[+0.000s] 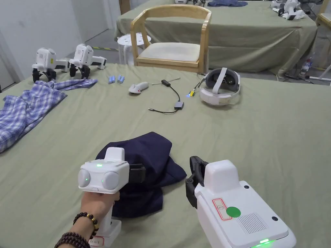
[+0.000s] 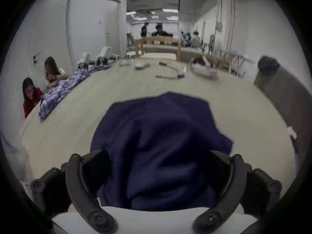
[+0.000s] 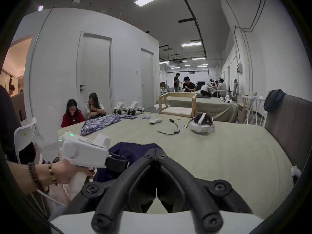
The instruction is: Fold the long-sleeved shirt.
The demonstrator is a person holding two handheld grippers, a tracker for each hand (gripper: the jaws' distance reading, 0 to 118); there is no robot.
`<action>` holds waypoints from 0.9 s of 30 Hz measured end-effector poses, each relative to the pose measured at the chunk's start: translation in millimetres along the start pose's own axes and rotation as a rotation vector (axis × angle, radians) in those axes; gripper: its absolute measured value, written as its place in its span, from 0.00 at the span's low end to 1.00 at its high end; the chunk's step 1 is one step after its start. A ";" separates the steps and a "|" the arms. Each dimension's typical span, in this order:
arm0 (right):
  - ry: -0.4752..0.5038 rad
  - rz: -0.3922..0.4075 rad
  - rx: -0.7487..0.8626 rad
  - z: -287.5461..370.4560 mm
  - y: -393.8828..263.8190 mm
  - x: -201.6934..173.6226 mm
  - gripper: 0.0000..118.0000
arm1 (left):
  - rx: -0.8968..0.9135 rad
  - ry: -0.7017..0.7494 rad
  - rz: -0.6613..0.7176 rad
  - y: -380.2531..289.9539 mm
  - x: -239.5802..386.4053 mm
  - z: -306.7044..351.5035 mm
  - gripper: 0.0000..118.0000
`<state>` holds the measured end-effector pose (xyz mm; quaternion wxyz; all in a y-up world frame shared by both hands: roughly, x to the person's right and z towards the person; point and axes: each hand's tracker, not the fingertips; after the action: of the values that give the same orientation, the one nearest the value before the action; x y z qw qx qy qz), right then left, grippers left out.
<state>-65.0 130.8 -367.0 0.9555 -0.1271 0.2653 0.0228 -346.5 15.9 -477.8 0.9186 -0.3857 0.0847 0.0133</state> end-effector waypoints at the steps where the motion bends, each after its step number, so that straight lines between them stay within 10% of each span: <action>1: -0.005 0.000 -0.006 3.0 -1.8 2.3 0.00 | -0.003 0.007 0.002 0.0 -1.1 -6.9 0.77; 5: -0.034 0.009 -0.028 6.4 -6.5 12.7 0.00 | 0.037 0.013 0.077 15.4 -14.7 9.4 0.25; 14: -0.122 -0.062 -0.029 45.8 -11.3 58.5 0.00 | 0.260 -0.203 -0.022 54.7 49.1 104.0 0.19; 27: -0.528 -0.115 0.000 177.4 -20.9 190.5 0.00 | 0.121 -0.771 -0.235 14.9 417.7 93.1 0.19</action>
<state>189.7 151.3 -313.3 0.9913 -0.1315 -0.0005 0.0006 77.2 75.4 -493.5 0.8994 -0.3048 -0.3100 0.0467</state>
